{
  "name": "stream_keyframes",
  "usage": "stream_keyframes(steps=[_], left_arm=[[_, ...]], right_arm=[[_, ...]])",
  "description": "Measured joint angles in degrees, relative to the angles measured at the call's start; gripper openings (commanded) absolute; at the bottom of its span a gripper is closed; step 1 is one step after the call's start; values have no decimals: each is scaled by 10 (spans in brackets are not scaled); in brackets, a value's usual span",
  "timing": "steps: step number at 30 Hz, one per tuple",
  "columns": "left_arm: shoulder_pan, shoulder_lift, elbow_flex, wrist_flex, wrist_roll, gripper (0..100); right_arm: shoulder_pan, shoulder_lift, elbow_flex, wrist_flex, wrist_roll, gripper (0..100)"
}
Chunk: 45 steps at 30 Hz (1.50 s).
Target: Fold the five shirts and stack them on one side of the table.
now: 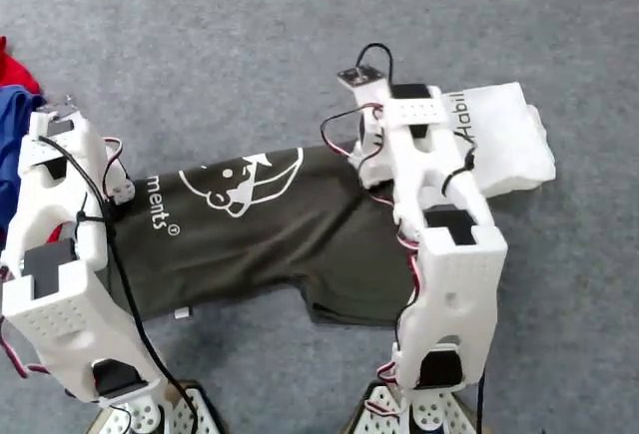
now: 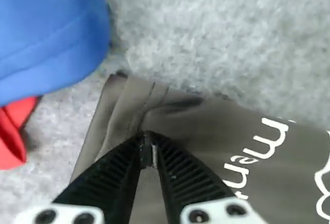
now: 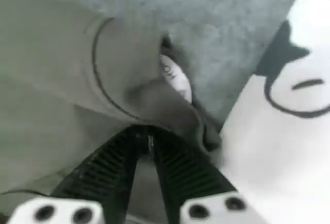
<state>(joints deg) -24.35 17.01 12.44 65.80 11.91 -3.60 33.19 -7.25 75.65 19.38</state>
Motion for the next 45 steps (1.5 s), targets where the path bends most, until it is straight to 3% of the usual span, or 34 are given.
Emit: stream_keyframes(steps=[4, 10, 15, 18, 23, 30, 37, 45], left_arm=[[0, 1, -5, 4, 14, 28], [0, -39, -49, 94, 13, 28], [31, -117, -59, 133, -30, 29], [49, -130, -14, 143, -89, 28], [53, -194, 73, 132, -106, 28], [55, -270, 259, 40, -124, 29], [6, -271, 307, 24, -125, 29], [-12, -277, 302, 26, -155, 29]], right_arm=[[-16, -19, -9, 38, 0, 14], [-20, -90, -55, 114, 0, 15], [-24, -133, -70, 147, 0, 15], [-24, -150, -70, 186, 0, 15], [-24, -184, -42, 219, 0, 15], [-24, -211, 142, 110, 0, 15], [0, -213, 328, -104, 47, 14], [18, -229, 339, -90, 76, 15]])
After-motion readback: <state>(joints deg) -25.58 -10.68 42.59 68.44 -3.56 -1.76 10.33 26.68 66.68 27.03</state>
